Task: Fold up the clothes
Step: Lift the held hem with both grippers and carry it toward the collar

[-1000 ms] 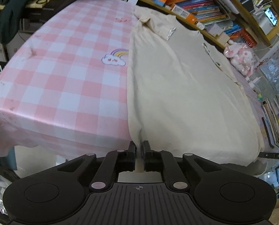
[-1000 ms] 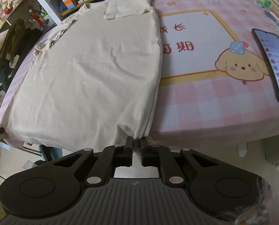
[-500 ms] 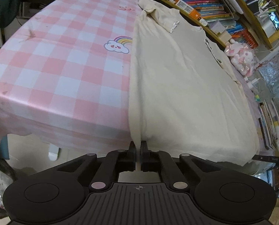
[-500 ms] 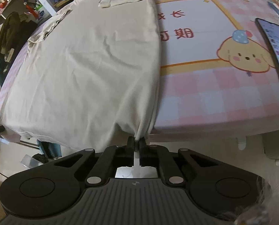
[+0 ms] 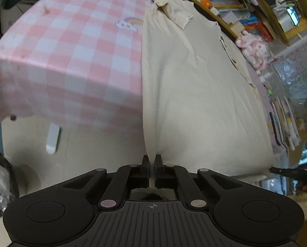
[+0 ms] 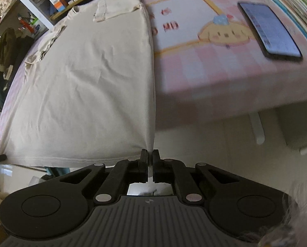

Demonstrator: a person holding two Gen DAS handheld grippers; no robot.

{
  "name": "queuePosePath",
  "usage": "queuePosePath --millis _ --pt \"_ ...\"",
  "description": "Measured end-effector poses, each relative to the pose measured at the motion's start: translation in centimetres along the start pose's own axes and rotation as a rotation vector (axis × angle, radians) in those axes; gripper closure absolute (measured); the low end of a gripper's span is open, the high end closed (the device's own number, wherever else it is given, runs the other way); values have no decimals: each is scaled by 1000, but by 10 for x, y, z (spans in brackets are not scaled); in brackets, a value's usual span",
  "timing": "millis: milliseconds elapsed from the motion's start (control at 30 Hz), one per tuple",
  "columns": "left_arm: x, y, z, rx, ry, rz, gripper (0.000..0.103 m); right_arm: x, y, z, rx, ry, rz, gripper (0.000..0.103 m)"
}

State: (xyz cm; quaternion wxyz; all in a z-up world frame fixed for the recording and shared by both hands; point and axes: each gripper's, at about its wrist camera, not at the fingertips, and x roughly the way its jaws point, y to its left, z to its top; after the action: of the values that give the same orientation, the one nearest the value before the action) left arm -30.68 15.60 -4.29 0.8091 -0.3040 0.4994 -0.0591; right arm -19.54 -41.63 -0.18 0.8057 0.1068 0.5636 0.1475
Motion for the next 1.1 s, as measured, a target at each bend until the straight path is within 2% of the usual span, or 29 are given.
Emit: queuePosePath --millis 167,233,300,400,533,667,767,967,1100 --pt "-4 8 -17 -27 48 -29 100 -6 -1 -24 15 81 -5 99" --pt "-6 10 -18 -40 40 -60 101 -8 -2 -30 23 102 1 99" --pt "-12 7 -11 -63 -6 -128 100 -13 -2 -29 40 97 25 99" --pt "-27 -1 15 -78 -150 -255 100 -35 -1 -14 119 -2 146 99" --pt "-33 -11 71 -85 -348 -368 100 -69 5 28 189 -246 290 99" --pt "-23 -23 116 -129 -435 -354 100 -86 9 80 254 -445 377 99" --pt "-16 -31 151 -162 -501 -343 100 -85 16 118 269 -540 376 99" --pt "-1 -47 219 -228 -631 -320 100 -59 4 189 388 -597 412 99" --pt "13 -53 245 -272 -653 -272 100 -31 4 235 430 -589 487 99"
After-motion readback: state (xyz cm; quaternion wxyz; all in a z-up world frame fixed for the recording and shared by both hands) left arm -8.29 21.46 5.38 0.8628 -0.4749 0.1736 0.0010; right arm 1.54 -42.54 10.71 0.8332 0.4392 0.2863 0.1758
